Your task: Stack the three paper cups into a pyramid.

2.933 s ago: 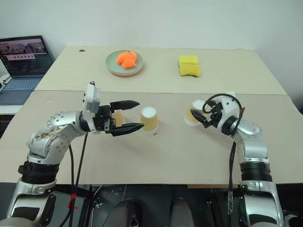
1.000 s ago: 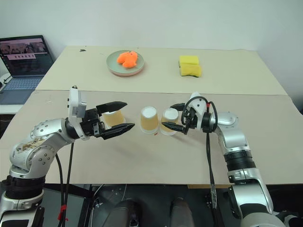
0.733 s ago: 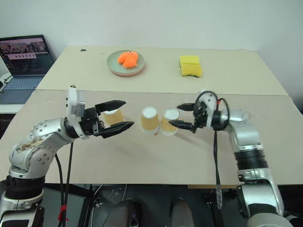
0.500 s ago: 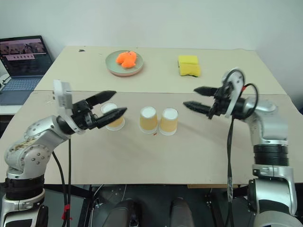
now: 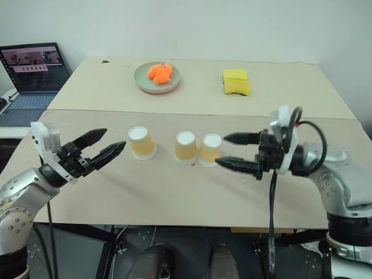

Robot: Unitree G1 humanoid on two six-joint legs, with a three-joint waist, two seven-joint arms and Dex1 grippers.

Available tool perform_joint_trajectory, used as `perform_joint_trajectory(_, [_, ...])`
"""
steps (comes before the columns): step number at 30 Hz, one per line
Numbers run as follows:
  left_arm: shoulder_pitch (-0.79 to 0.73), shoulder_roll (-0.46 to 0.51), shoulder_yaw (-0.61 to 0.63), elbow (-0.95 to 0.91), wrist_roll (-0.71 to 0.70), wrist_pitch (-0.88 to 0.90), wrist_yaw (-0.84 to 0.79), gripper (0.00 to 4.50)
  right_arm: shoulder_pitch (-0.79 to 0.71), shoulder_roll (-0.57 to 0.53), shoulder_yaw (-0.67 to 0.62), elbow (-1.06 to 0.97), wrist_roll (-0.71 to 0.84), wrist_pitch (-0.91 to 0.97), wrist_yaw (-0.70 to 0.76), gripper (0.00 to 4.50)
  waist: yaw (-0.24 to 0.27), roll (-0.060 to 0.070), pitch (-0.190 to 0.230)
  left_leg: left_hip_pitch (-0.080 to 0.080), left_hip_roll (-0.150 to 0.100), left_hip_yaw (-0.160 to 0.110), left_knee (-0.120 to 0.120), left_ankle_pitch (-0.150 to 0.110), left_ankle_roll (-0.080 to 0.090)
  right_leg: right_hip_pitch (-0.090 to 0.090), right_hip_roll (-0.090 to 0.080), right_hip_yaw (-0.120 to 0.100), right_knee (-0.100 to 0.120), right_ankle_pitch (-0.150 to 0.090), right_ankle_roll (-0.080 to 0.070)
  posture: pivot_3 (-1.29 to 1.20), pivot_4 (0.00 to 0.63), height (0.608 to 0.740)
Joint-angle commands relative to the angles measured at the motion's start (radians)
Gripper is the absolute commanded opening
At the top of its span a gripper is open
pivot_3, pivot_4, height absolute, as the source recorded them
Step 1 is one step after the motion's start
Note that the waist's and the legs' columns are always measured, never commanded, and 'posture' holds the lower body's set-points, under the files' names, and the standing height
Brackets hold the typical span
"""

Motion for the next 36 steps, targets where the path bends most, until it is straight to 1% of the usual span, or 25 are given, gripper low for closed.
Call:
perform_joint_trajectory(1, [-0.02, 0.023, 0.004, 0.026, 0.019, -0.038, -0.034, 4.5, -0.023, -0.002, 0.003, -0.024, 0.0, -0.027, -0.017, 4.49, 0.001, 0.0, 0.0, 0.0, 0.0, 0.0, 0.0, 0.0, 0.0, 0.0, 0.0, 0.0, 0.0, 0.0, 0.0, 0.0, 0.15, 0.673])
perform_joint_trajectory(5, [-0.05, 0.024, -0.036, 0.068, 0.056, -0.057, -0.052, 4.5, -0.025, 0.005, 0.006, -0.028, 0.01, -0.029, -0.031, 4.49, 0.003, 0.0, 0.0, 0.0, 0.0, 0.0, 0.0, 0.0, 0.0, 0.0, 0.0, 0.0, -0.001, 0.0, 0.0, 0.0, 0.15, 0.673])
perform_joint_trajectory(8, [-0.086, 0.008, -0.074, 0.1, 0.094, -0.079, -0.052, 4.5, -0.01, 0.007, -0.001, -0.049, 0.014, -0.031, -0.052, 4.49, 0.005, 0.0, 0.0, -0.001, 0.0, 0.0, 0.0, 0.001, -0.003, 0.0, 0.0, 0.0, -0.002, 0.0, 0.0, 0.0, 0.15, 0.673])
perform_joint_trajectory(17, [-0.203, -0.045, -0.19, 0.232, 0.183, -0.139, -0.085, 4.5, 0.026, -0.002, -0.039, -0.097, 0.04, -0.022, -0.102, 4.49, 0.008, 0.0, 0.0, -0.001, 0.0, 0.0, 0.0, 0.001, -0.002, 0.0, 0.0, -0.001, -0.002, 0.0, 0.0, 0.0, 0.15, 0.673])
perform_joint_trajectory(23, [-0.262, -0.077, -0.207, 0.317, 0.226, -0.182, -0.089, 4.5, 0.058, -0.006, -0.057, -0.114, 0.042, -0.026, -0.121, 4.49, 0.008, -0.001, 0.0, -0.001, 0.0, 0.0, 0.0, 0.001, -0.002, 0.0, 0.0, -0.001, -0.002, 0.0, 0.0, 0.0, 0.15, 0.673])
perform_joint_trajectory(36, [-0.295, -0.12, -0.222, 0.384, 0.271, -0.213, -0.095, 4.5, 0.065, -0.006, -0.067, -0.118, 0.045, -0.025, -0.142, 4.49, 0.007, -0.001, 0.0, -0.001, 0.0, 0.0, 0.0, 0.001, -0.002, 0.0, 0.0, -0.001, -0.002, 0.0, 0.0, 0.0, 0.15, 0.673])
